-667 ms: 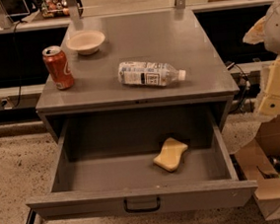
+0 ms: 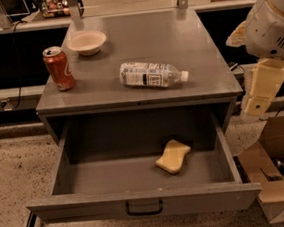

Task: Pick sponge from top drawer and place on counter

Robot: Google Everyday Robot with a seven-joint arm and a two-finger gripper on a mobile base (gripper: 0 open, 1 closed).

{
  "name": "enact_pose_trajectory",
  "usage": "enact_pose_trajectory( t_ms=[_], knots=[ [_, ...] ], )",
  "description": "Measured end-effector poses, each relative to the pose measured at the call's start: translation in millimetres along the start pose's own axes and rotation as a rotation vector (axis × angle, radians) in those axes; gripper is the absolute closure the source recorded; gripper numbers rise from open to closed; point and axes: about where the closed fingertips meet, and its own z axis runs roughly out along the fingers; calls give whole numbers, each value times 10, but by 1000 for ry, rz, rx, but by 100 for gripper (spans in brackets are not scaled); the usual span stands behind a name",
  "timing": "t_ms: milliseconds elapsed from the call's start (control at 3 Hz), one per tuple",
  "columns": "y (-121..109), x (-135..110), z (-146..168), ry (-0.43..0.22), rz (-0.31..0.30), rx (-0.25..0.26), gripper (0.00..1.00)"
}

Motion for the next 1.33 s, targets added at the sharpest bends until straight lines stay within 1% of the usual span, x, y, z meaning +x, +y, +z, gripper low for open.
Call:
enact_pose_trajectory(
  t_ms=[333, 667, 1000, 1333],
  knots=[
    [95, -279, 481, -103, -126, -52, 0],
    [320, -477, 1051, -262, -226, -70, 0],
    [194, -547, 1072, -291, -289, 8, 0],
    [263, -606, 1247, -277, -310, -85, 0]
  ],
)
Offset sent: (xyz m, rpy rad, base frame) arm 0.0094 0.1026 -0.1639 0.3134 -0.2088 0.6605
